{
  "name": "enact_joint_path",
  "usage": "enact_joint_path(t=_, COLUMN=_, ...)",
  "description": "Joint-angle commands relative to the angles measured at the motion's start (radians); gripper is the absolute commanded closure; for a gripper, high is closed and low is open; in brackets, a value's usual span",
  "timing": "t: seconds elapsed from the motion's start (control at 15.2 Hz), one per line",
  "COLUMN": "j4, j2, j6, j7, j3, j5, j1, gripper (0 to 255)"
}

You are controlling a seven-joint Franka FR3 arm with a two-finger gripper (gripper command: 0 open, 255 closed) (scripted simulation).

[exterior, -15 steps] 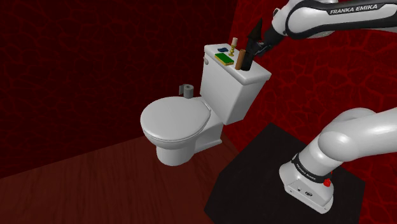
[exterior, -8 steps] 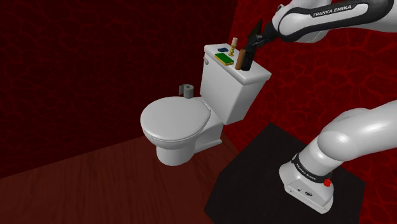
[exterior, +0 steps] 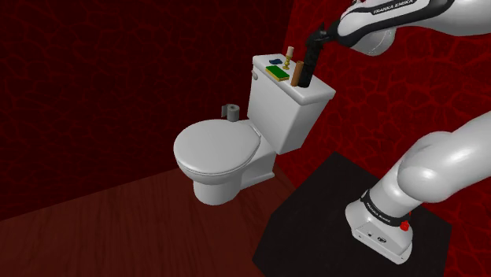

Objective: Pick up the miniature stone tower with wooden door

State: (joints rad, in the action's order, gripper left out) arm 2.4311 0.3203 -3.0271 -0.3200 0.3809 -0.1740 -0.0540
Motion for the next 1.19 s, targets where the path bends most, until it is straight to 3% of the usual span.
enact_joint_path(t=0.0, j4=-0.037, j2=-0.039, j6=-0.081, j7=-0.075, j3=0.110, j5=-0.085, j1=0.102, gripper=0)
enact_joint_path(t=0.13, j4=-0.079, j2=-0.062, j6=-0.150, j7=-0.160, j3=0.271, j5=-0.177, j1=0.265, gripper=0)
enact_joint_path(t=0.2, j4=-0.102, j2=-0.067, j6=-0.184, j7=-0.206, j3=0.373, j5=-0.223, j1=0.371, gripper=0)
enact_joint_path(t=0.26, j4=-0.112, j2=-0.066, j6=-0.200, j7=-0.222, j3=0.427, j5=-0.238, j1=0.426, gripper=0)
enact_joint_path(t=0.73, j4=-0.067, j2=-0.043, j6=-0.304, j7=-0.272, j3=0.694, j5=-0.247, j1=0.710, gripper=0)
enact_joint_path(t=0.86, j4=-0.063, j2=-0.041, j6=-0.312, j7=-0.271, j3=0.716, j5=-0.242, j1=0.732, gripper=0)
enact_joint_path(t=0.92, j4=-0.064, j2=-0.041, j6=-0.312, j7=-0.271, j3=0.716, j5=-0.243, j1=0.732, gripper=255)
enact_joint_path(t=1.12, j4=-0.065, j2=-0.042, j6=-0.311, j7=-0.271, j3=0.716, j5=-0.243, j1=0.732, gripper=255)
